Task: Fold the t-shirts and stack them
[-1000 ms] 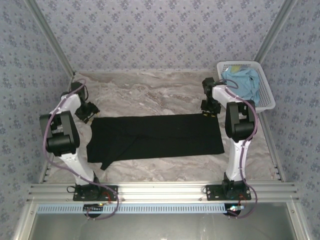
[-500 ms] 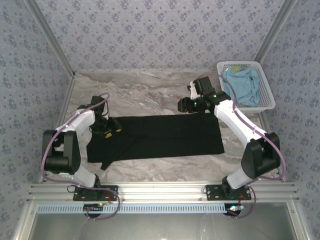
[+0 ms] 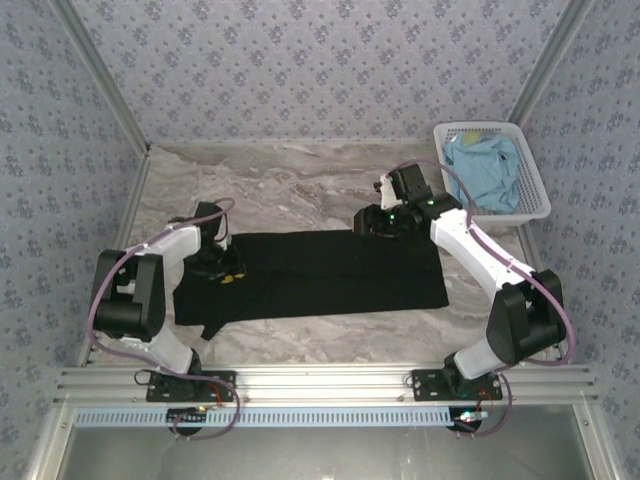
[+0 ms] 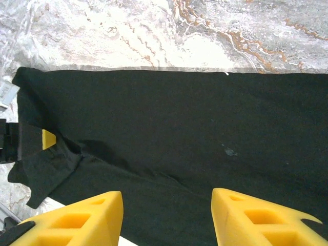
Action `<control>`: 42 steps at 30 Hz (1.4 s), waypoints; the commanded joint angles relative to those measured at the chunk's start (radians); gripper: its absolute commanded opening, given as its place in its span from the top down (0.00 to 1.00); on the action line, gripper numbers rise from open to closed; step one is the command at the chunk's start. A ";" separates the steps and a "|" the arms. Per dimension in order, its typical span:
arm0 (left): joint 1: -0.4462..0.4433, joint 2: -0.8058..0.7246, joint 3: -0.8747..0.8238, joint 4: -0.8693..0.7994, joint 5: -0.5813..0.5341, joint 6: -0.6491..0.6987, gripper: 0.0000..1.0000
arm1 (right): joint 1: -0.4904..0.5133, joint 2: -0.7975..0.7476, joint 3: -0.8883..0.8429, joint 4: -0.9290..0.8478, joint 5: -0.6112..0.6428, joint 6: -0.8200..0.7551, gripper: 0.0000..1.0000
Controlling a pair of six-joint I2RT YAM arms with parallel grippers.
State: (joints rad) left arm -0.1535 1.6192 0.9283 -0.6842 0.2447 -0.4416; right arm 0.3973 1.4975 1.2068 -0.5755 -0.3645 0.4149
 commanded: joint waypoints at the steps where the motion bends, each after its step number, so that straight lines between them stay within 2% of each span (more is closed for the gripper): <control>1: -0.011 -0.057 -0.007 -0.017 -0.018 0.007 0.85 | 0.000 -0.021 -0.034 0.014 -0.019 0.022 0.50; 4: -0.028 -0.080 -0.001 -0.041 -0.025 0.009 0.96 | 0.000 -0.022 -0.043 0.014 -0.019 0.023 0.51; 6: -0.041 -0.092 0.000 -0.061 -0.024 0.008 1.00 | 0.000 -0.022 -0.046 0.010 -0.019 0.022 0.51; 12: -0.125 -0.167 -0.003 -0.149 -0.002 -0.044 1.00 | 0.000 -0.034 -0.054 -0.006 -0.018 0.014 0.52; 18: -0.259 -0.236 -0.035 -0.221 -0.004 -0.122 1.00 | -0.002 -0.040 -0.071 -0.007 -0.020 0.015 0.53; 22: -0.334 -0.261 -0.088 -0.185 0.044 -0.193 1.00 | -0.001 -0.039 -0.080 -0.004 -0.020 0.018 0.53; 30: -0.449 -0.252 -0.142 -0.124 0.057 -0.315 1.00 | 0.000 -0.036 -0.102 -0.006 -0.024 0.019 0.53; 31: -0.459 -0.246 -0.143 -0.118 0.057 -0.332 0.99 | -0.002 -0.037 -0.107 -0.004 -0.027 0.019 0.53; 32: -0.464 -0.238 -0.143 -0.117 0.061 -0.344 0.91 | -0.001 -0.036 -0.110 -0.001 -0.029 0.021 0.53; 33: -0.470 -0.228 -0.146 -0.111 0.069 -0.359 0.77 | 0.000 -0.036 -0.115 0.003 -0.031 0.023 0.53; 36: -0.475 -0.226 -0.166 -0.058 0.136 -0.414 0.61 | 0.001 -0.037 -0.125 0.003 -0.036 0.025 0.53; 39: -0.471 -0.258 -0.168 -0.048 0.209 -0.442 0.54 | 0.002 -0.042 -0.132 -0.004 -0.037 0.021 0.53; 42: -0.419 -0.321 -0.160 -0.116 0.203 -0.434 0.51 | 0.001 -0.049 -0.136 -0.011 -0.032 0.015 0.53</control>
State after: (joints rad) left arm -0.6090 1.3659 0.7658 -0.7559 0.4057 -0.8486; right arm 0.3973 1.4788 1.0821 -0.5610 -0.3828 0.4294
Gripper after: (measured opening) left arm 0.483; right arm 0.468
